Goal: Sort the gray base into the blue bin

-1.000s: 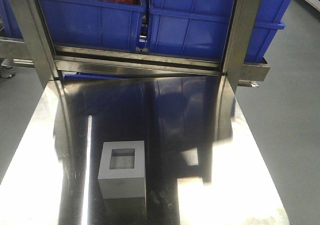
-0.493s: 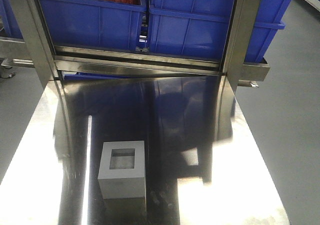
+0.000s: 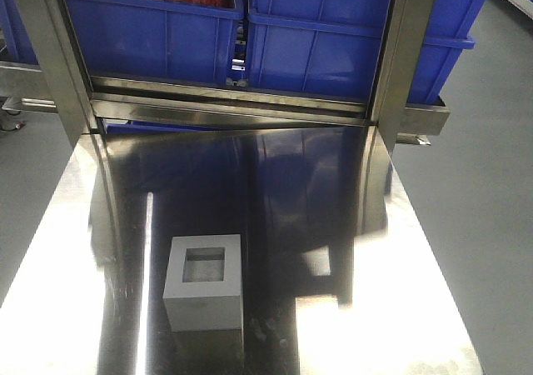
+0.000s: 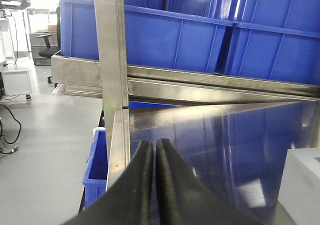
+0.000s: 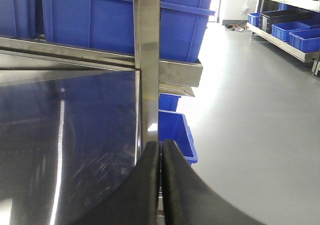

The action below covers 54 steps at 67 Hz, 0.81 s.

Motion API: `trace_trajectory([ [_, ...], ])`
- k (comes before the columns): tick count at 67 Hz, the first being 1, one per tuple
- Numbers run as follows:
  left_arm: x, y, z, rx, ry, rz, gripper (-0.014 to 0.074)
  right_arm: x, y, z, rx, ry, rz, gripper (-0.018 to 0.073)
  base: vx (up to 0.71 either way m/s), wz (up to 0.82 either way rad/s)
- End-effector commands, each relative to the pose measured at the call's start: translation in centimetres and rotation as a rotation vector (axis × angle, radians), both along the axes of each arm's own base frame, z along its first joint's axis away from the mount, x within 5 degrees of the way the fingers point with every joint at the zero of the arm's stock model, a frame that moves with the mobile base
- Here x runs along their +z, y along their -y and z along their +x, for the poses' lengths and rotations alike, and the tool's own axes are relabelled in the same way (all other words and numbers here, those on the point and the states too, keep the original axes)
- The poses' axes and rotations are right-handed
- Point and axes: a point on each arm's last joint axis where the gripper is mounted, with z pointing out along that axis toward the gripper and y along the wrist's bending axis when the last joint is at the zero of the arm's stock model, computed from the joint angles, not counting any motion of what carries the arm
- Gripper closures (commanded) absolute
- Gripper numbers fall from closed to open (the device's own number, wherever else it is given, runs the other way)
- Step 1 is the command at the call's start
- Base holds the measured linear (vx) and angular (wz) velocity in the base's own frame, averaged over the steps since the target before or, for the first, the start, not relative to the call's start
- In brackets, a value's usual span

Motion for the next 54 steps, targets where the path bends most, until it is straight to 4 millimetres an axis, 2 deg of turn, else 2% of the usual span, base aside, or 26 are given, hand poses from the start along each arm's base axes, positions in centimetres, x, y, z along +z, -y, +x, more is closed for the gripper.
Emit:
trace_trajectory([
  [1,1.2,0.0,-0.2,-0.006,0.107,-0.012,0.0603,0.6,0.0,0.0,-0.003,0.081,-0.018,0.0564,0.0,0.0],
  [34,1.3,0.0,-0.2,-0.006,0.112,-0.013,0.0603,0.6,0.0,0.0,-0.003,0.08,-0.017,0.0564,0.0,0.0],
  [44,2.4,0.0,-0.4,-0.008,0.159,-0.02,0.0603,0.6,0.0,0.0,-0.003,0.081,-0.018,0.0564,0.0,0.0],
  [54,4.8,0.0,-0.9,-0.007,0.211,-0.019,0.0603,0.6,0.0,0.0,-0.003,0.081,-0.018,0.0564,0.0,0.0],
])
